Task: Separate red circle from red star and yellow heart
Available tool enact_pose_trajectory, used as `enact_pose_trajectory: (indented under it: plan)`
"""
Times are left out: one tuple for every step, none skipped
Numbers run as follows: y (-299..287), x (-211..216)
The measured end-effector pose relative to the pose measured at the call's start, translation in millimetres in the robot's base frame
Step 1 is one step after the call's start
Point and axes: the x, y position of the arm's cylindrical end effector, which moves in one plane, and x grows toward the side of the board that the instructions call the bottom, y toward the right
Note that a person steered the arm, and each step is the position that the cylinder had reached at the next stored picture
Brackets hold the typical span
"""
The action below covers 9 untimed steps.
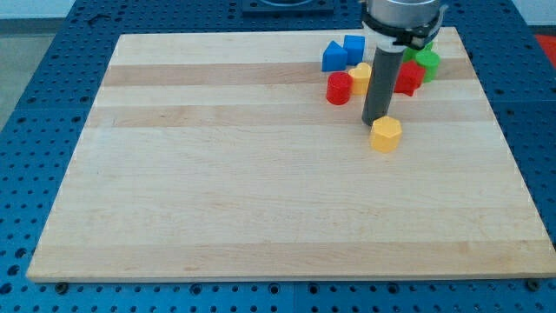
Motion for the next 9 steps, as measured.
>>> enact_pose_trajectory:
  plan:
    - [-9,7]
    - [-13,10]
    - [-7,-13]
    - [46,-8]
    - [84,-4]
    - [126,-30]
    - [127,-36]
    - [127,-49]
    - [125,-59]
